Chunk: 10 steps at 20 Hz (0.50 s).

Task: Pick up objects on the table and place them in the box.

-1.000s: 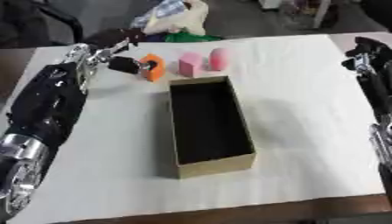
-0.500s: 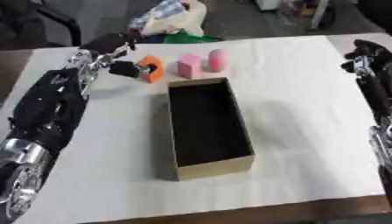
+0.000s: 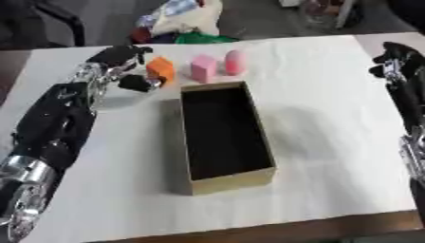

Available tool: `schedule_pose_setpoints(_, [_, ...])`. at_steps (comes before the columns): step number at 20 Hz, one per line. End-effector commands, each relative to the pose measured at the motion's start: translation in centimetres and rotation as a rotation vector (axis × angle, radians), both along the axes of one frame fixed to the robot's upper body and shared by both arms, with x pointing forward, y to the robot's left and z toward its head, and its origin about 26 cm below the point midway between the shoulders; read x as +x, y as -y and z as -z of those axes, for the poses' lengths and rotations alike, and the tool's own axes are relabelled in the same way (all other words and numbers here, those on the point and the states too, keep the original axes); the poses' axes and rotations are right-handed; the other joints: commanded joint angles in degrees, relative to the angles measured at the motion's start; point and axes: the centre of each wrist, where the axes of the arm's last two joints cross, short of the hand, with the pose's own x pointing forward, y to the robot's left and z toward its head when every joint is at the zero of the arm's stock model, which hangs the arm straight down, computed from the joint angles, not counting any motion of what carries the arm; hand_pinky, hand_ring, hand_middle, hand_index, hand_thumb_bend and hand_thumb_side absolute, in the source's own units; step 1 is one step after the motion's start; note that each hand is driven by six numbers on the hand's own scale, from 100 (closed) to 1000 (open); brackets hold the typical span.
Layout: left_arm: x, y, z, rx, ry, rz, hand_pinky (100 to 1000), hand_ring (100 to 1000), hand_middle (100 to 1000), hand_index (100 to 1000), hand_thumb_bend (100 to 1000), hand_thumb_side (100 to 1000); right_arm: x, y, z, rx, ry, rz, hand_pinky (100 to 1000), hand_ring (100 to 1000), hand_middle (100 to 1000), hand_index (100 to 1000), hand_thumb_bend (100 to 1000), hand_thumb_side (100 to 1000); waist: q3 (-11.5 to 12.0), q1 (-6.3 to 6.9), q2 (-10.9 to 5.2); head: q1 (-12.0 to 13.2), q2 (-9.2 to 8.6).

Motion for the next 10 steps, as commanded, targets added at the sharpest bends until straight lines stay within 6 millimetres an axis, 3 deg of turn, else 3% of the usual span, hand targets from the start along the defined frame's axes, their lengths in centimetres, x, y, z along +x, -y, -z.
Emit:
schedule_pose_setpoints(1, [0.16,-0.43,-1.19,-0.003,0.043,-0.019,666,662,702,993,381,812,0.21,0.11,-1.01,-0.004,0.027,-0.008,678,615,610,824,100,785,-0.07,-0.22,-0.73,-0.21,-0.88])
schedule_pose_setpoints(10, [0.09,-0.40,-0.71,-0.015,0.059,-0.035,660,652,689,991,379,842,0.27,0.03,-1.10,-0.002,0.029,-0.013,678,616,608,823,100,785,-0.03,-0.40,-0.19,-0.39,-1.28])
